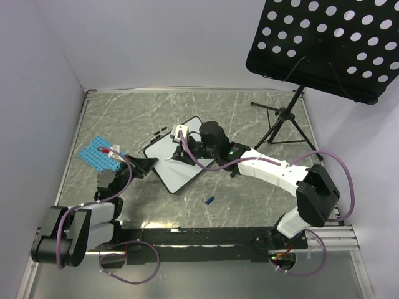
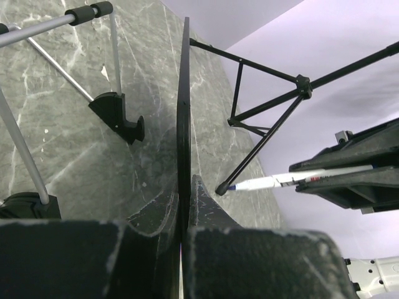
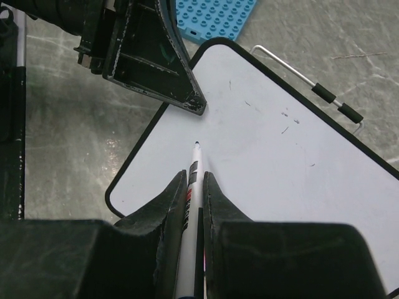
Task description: Write a sentence on the whiteboard
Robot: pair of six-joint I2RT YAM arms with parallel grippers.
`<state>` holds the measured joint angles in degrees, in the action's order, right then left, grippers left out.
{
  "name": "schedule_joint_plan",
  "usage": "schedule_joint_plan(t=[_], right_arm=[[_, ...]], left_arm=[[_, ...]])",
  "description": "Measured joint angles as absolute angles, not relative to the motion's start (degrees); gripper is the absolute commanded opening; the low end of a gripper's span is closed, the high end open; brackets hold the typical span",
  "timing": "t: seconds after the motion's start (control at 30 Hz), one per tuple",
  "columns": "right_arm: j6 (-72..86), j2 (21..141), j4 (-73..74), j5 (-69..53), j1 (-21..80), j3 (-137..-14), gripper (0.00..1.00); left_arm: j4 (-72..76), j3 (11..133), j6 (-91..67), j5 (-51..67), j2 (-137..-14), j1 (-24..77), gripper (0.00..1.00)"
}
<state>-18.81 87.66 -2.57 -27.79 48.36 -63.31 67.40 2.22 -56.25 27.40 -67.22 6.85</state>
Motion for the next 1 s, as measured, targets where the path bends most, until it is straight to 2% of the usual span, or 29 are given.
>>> schedule_joint_plan(t=[0.33, 1.0], right_arm=[[-17.47, 88.55, -3.92, -28.58, 49.30, -63.33, 0.00], [-16.29, 93.06, -4.58, -29.21, 50.28, -64.64, 0.00]], left_arm=[[60.93, 2.22, -55.16, 27.07, -61.91, 6.83, 0.01], [60.53, 2.22, -55.20, 26.92, -63.20, 6.83, 0.01]])
